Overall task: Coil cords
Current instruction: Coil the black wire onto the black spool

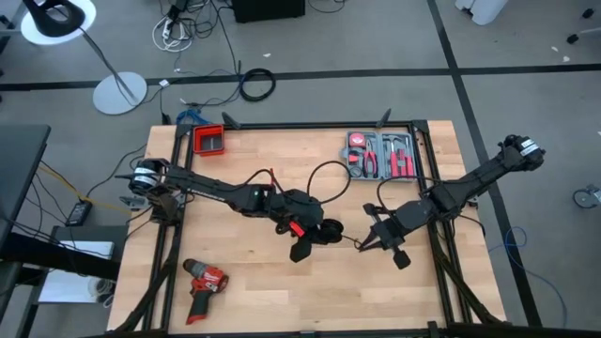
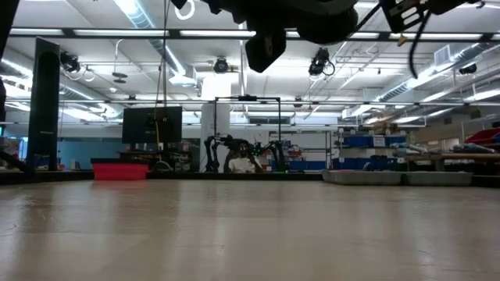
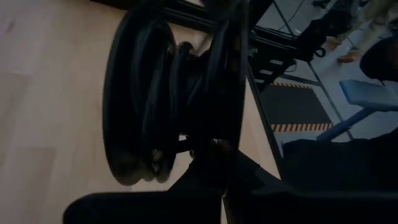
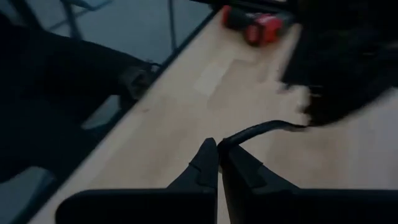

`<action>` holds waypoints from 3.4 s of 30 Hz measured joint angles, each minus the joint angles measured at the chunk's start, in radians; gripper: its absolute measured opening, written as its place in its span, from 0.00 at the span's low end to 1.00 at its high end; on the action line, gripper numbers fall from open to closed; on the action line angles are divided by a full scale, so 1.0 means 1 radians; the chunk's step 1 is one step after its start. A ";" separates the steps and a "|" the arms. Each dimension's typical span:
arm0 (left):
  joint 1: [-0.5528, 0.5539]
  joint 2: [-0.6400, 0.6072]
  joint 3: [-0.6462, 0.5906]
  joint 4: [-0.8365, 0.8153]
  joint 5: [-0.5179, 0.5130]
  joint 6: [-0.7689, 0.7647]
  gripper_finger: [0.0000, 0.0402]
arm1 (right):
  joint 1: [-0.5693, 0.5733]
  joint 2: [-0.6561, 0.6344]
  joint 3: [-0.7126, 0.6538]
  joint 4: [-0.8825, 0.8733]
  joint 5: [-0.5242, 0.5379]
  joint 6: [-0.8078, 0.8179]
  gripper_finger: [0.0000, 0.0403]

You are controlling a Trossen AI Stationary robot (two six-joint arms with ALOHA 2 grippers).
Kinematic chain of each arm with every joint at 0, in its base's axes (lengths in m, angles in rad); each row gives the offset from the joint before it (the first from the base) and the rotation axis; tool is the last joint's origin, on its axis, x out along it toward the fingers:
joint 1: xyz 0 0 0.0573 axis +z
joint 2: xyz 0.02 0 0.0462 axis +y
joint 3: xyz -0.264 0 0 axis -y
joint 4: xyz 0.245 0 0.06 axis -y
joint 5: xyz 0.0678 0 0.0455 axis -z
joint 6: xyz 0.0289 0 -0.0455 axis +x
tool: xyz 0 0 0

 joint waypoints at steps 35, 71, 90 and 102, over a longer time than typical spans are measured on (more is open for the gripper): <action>-0.003 0.007 0.000 0.028 0.132 0.002 0.00 | -0.134 -0.004 0.000 0.187 0.146 -0.413 0.01; -0.005 0.009 0.000 0.152 0.119 0.346 0.00 | -0.289 0.231 -0.001 0.494 -0.181 -0.291 0.01; -0.007 0.007 0.058 0.163 -0.042 0.603 0.00 | -0.287 0.126 -0.003 0.411 -0.193 -0.064 0.06; -0.006 0.003 0.059 0.182 -0.062 0.609 0.00 | -0.281 0.091 -0.004 0.336 -0.211 -0.024 0.11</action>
